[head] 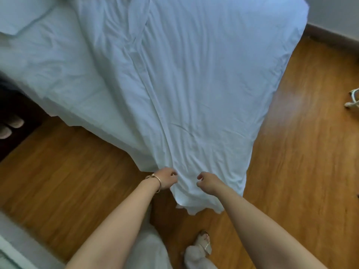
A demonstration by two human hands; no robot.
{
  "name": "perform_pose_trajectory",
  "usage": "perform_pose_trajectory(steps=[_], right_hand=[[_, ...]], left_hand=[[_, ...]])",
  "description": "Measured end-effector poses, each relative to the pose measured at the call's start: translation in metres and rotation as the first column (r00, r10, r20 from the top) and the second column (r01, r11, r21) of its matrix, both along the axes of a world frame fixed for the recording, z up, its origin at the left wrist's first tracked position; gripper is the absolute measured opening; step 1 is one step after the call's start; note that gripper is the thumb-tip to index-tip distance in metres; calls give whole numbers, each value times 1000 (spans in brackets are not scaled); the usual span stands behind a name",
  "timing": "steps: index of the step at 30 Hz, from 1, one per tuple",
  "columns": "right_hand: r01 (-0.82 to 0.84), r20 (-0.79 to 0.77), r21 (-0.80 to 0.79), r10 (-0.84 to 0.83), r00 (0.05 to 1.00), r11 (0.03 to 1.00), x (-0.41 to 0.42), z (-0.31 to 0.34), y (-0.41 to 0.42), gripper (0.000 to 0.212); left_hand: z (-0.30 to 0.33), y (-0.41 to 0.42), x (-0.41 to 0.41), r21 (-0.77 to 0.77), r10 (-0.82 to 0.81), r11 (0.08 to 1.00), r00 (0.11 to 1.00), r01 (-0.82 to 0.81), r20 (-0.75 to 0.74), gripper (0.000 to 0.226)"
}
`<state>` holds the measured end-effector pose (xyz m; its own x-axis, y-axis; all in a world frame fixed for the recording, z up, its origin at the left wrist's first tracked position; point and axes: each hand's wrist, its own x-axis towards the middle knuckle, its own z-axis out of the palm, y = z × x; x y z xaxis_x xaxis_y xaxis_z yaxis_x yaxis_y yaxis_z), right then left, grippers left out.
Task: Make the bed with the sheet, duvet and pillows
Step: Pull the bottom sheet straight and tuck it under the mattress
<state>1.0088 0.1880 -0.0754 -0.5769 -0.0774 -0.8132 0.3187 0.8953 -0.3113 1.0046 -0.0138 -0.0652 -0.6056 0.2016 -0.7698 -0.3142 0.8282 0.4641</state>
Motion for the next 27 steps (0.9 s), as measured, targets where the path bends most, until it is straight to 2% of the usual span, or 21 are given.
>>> perform_pose_trajectory(steps=[7, 13, 16, 19, 21, 23, 27], right_hand=[[171, -57, -105, -178, 982, 980, -106, 12, -146, 40], [201, -88, -114, -212, 973, 973, -179, 21, -235, 39], [195, -96, -101, -205, 974, 975, -219, 21, -265, 38], [140, -134, -49, -146, 980, 989, -272, 15, -286, 40], [117, -162, -29, -120, 979, 993, -312, 11, -301, 45], [130, -179, -29, -133, 975, 991, -357, 5, -318, 54], [319, -177, -161, -345, 922, 934, -464, -10, -370, 80]], left_hand=[[24, -153, -113, -95, -12, 995, 977, -8, -212, 46], [41, -268, -184, -217, -76, 976, 982, 37, -174, 43], [36, -301, -224, -237, -109, 969, 981, 69, -161, 41], [27, -320, -276, -304, -218, 940, 959, 155, -183, 36], [23, -328, -315, -354, -289, 913, 933, 202, -214, 31], [19, -335, -357, -363, -310, 909, 915, 205, -258, 38], [11, -348, -461, -279, -203, 958, 829, 59, -522, 27]])
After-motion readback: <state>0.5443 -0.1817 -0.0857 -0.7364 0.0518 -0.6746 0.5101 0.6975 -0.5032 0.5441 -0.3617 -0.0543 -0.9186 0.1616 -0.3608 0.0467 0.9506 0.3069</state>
